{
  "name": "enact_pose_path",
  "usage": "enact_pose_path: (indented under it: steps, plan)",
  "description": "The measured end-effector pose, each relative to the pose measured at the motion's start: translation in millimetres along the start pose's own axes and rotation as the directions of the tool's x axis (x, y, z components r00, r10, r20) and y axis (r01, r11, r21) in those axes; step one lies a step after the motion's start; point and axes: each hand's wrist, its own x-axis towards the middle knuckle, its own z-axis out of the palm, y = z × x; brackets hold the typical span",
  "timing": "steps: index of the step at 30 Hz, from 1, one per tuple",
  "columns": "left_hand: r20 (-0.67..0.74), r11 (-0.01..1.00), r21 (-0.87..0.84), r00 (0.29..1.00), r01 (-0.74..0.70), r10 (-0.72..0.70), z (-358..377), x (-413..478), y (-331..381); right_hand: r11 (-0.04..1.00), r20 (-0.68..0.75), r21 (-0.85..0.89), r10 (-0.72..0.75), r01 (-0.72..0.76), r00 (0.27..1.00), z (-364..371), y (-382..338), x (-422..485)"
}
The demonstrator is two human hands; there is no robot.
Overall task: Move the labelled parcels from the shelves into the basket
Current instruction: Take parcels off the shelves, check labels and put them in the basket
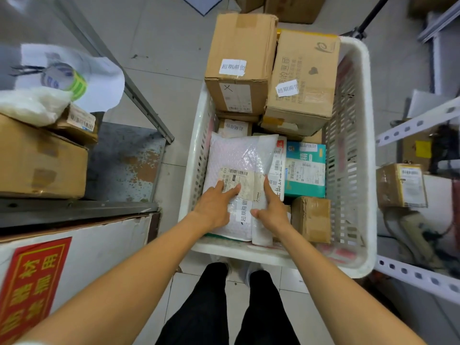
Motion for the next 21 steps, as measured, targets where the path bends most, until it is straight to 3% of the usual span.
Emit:
enact_pose_path:
  steps: [5, 10, 14, 18, 21]
  plan:
    - [0.038, 1.0, 0.004, 0.999, 0.024, -0.024, 0, 1, 2, 0.998, -0.029, 0.055, 0.014, -0.013, 0.999, -3, -1, 1]
    - [0.062, 0.998, 0.062, 0.998, 0.024, -0.028, -18, 17, -4, 0.995, -0.018, -0.088, -0.054, 0.052, 0.998, -5, -12, 19]
    - [0.079, 0.995, 0.091, 0.996, 0.033, -0.04, -35, 24, -6, 0.987, 0.035, -0.156, -0.027, 0.032, 0.999, -6, -23, 23]
    - [0.072, 0.993, 0.117, 0.997, 0.031, -0.039, -49, 11, -2, 0.92, 0.14, -0.391, 0.055, 0.004, 0.989, -18, -40, 17]
    - [0.039, 0.994, 0.08, 0.997, 0.068, -0.072, -64, -7, 4, 0.766, 0.138, -0.641, 0.047, 0.053, 0.989, -41, -67, 6]
